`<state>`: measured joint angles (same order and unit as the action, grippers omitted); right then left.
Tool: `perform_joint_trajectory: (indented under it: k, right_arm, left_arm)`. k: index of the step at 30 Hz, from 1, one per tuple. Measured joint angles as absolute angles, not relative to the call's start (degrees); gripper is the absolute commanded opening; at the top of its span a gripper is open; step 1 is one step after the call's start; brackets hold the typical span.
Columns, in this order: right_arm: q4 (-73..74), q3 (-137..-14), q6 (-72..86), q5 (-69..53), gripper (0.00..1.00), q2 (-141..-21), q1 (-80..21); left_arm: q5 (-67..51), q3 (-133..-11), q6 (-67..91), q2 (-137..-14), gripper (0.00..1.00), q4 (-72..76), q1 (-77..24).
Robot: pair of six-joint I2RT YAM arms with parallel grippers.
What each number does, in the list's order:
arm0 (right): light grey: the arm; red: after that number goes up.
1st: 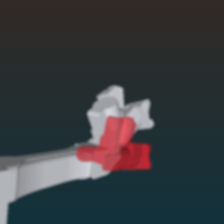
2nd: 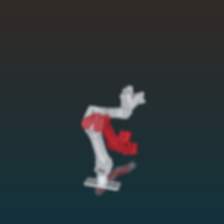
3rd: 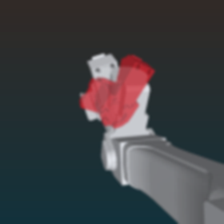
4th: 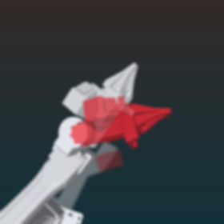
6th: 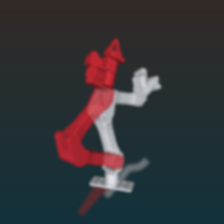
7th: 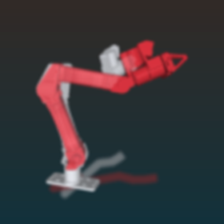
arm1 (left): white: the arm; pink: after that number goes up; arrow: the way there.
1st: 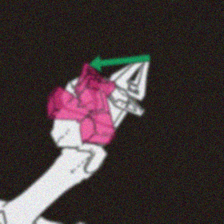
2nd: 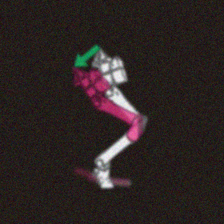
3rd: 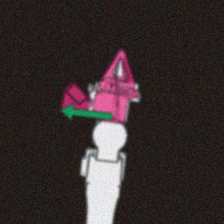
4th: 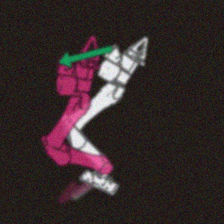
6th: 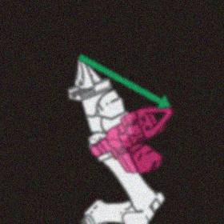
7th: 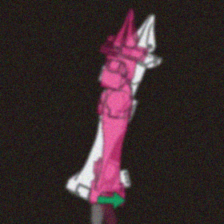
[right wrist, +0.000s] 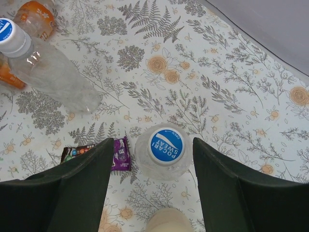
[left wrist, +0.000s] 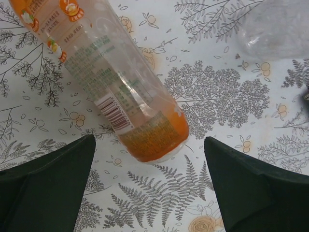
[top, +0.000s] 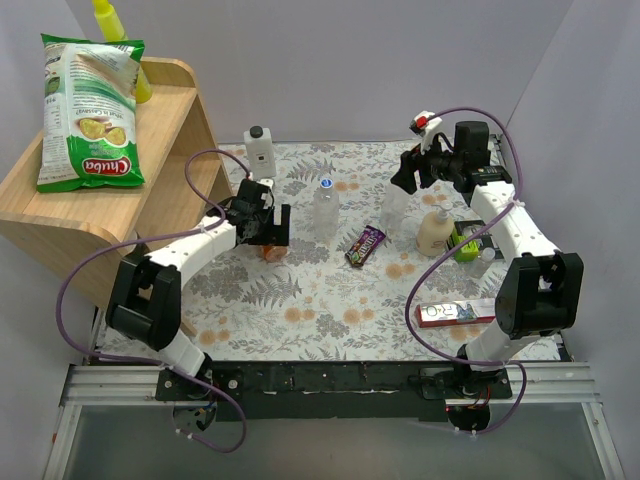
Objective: Screw on the bottle caps
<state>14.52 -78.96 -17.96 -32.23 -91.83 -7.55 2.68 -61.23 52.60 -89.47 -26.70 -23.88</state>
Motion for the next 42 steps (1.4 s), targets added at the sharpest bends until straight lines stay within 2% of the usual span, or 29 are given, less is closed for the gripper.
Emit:
perform_joint_trajectory:
  k: [6,10,24,27,31,38,41,42]
  right_arm:
    - [15.0,-79.0,-18.0,-32.0,0.73,-91.8,-7.6]
    - [15.0,-79.1,-17.9,-32.0,0.73,-91.8,-7.6]
    - [15.6,-79.1,-18.0,-31.9,0.72,-89.5,-7.6]
    - [15.9,-79.1,-18.0,-32.1,0.72,-88.5,-7.6]
    - [16.4,-79.1,-17.7,-33.1,0.72,-87.4,-7.6]
    - [16.5,-79.4,-14.1,-38.2,0.72,-86.8,-7.6]
    - [15.7,-79.9,-10.2,-43.5,0.75,-86.8,-7.6]
    - [14.7,-80.1,-8.3,-46.0,0.82,-87.0,-7.9]
  left_arm:
    - [3.4,-62.7,54.0,-94.8,0.94,-25.2,-23.6]
    - [3.6,-63.3,54.5,-96.7,0.89,-24.3,-23.5]
    - [3.4,-60.2,55.1,-96.0,0.56,-22.0,-22.2]
    - [1.9,-57.7,54.6,-93.6,0.53,-22.3,-22.2]
    - [-1.9,-52.9,51.8,-88.1,0.33,-22.0,-22.2]
    - [-9.6,-47.3,44.0,-72.9,0.16,-22.2,-22.2]
    - [-11.9,-47.2,40.6,-65.9,0.11,-23.4,-22.2]
    - [-12.5,-47.2,39.9,-64.1,0.10,-23.8,-22.2]
